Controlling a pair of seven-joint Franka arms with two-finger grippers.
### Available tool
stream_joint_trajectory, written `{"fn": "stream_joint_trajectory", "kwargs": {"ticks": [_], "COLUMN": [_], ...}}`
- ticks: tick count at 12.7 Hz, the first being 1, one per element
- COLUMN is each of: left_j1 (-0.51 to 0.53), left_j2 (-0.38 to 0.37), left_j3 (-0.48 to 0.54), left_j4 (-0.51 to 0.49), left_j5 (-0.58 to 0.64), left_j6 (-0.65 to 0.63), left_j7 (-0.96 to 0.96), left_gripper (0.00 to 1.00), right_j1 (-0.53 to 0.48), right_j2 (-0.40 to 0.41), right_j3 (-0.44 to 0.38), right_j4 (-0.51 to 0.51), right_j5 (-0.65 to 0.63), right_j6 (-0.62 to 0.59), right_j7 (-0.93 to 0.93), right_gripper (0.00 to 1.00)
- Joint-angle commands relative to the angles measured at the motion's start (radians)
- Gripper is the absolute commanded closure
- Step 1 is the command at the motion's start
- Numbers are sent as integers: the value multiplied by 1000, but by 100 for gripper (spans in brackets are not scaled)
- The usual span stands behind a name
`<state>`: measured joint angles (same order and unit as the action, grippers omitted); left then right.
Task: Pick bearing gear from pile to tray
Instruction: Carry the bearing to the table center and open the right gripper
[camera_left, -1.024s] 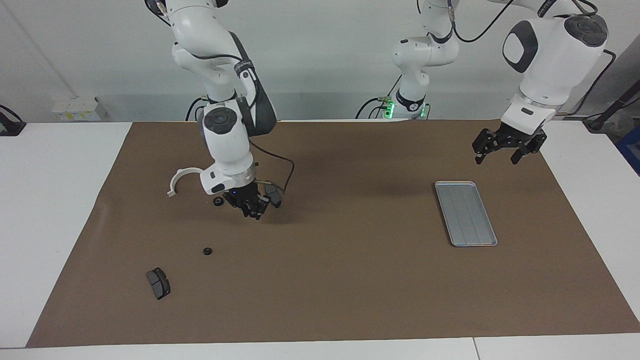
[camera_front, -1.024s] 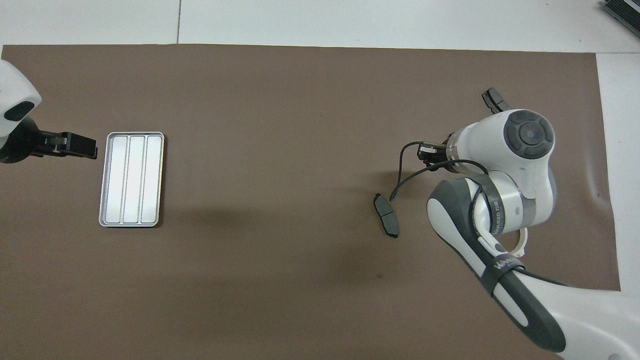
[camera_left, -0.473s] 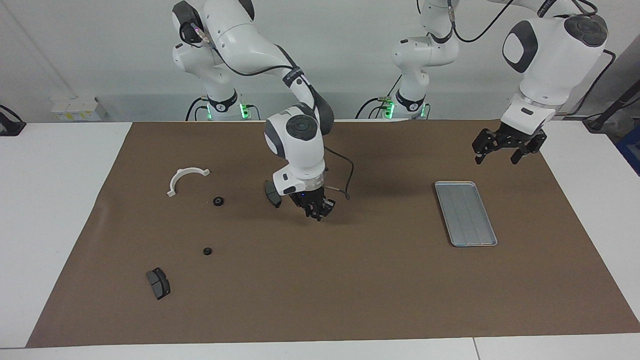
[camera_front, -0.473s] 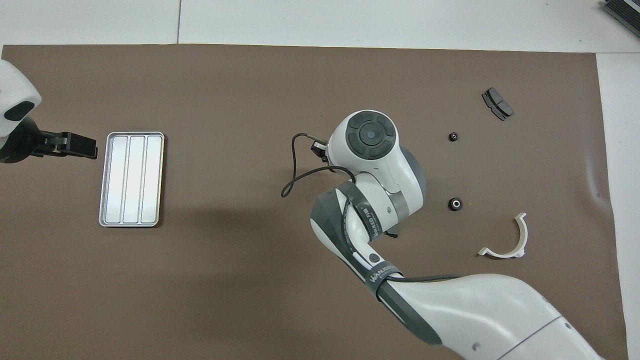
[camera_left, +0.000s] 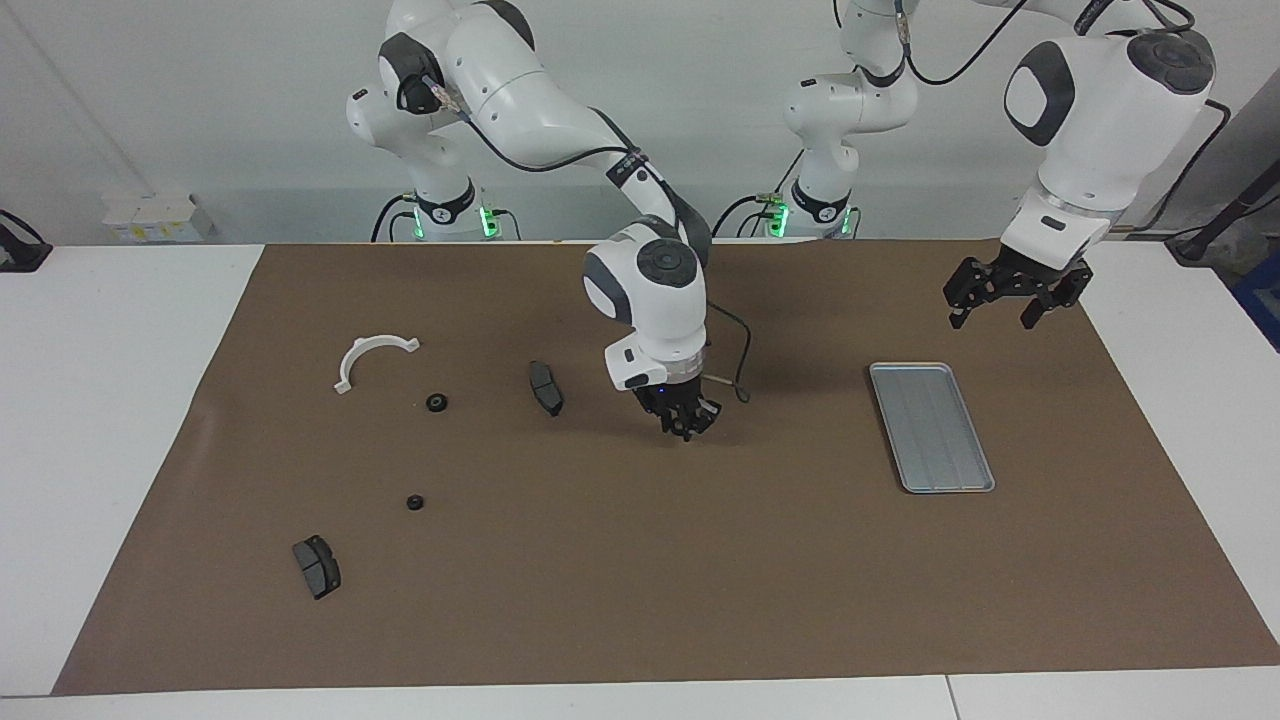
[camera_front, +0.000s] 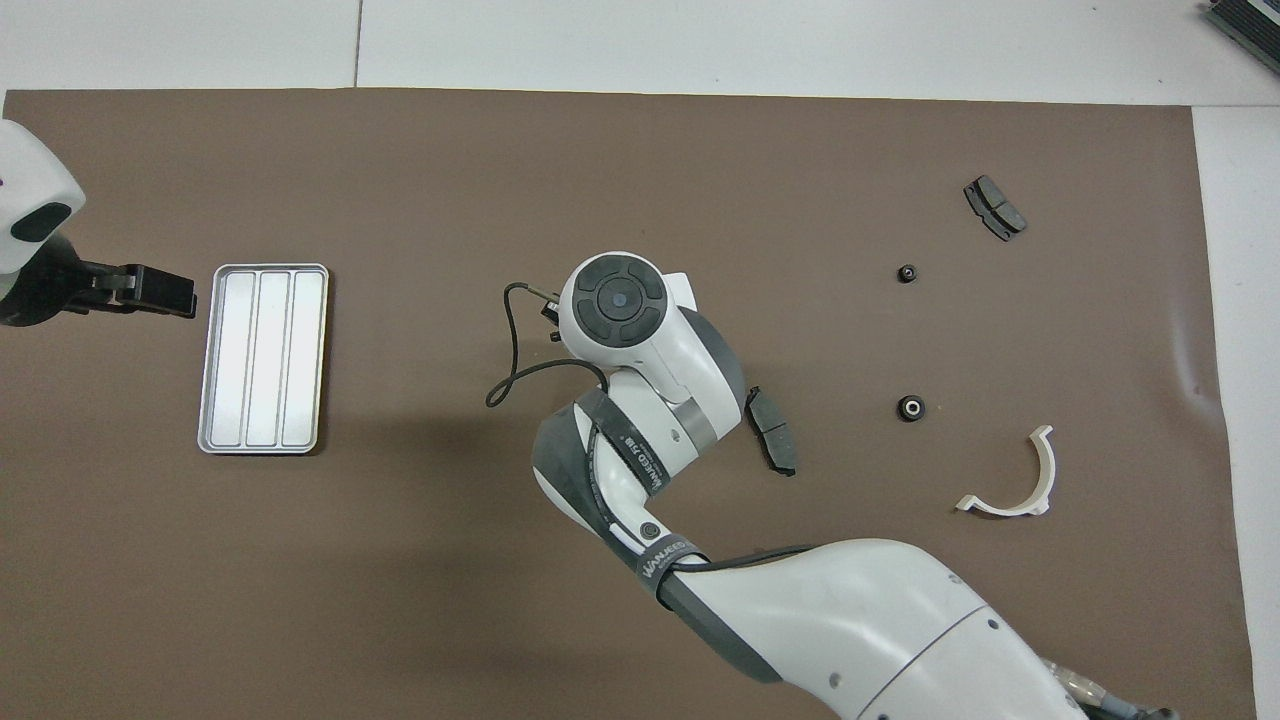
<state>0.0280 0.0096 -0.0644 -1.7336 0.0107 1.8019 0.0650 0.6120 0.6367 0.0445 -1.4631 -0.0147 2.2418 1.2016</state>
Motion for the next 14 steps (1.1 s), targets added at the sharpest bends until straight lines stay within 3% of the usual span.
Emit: {"fn": "stream_joint_trajectory", "kwargs": {"ticks": [1,5,6,7,8,9,11,14], "left_j1": [-13,-13,-14,-14,-14,-22,-30,-63], "left_j2": [-3,-2,-2,-2,0,7,12,32], "left_j3": [8,8,8,8,6,6,6,6], "left_j4": [-20,-32,-37,-41,-44,-46,-49,-55], "left_j5": [8,8,8,8,8,8,8,6], "left_j6": [7,17,19,19,19,19,20,78], "left_j7": [-7,-8,-10,-25,-43,-51,-51,-95], "left_gripper": [0,0,0,0,0,0,0,0], "right_j1": [37,49,52,54,54,55,45,-9], "right_j2": [8,-23,-28,-29,-28,-29,-44,-130], "right_j3": [-2,-2,-2,-2,-2,-3,-9,-15], "right_j4": [0,-120,-134,-126,-114,-99,-92,-143], "right_j5": [12,5,4,-2,-4,-5,-7,-7], "right_j6": [9,109,123,105,95,75,62,38], "right_j7": [33,32,32,32,33,33,27,9], "right_gripper": [97,80,67,30,7,0,0,0]}}
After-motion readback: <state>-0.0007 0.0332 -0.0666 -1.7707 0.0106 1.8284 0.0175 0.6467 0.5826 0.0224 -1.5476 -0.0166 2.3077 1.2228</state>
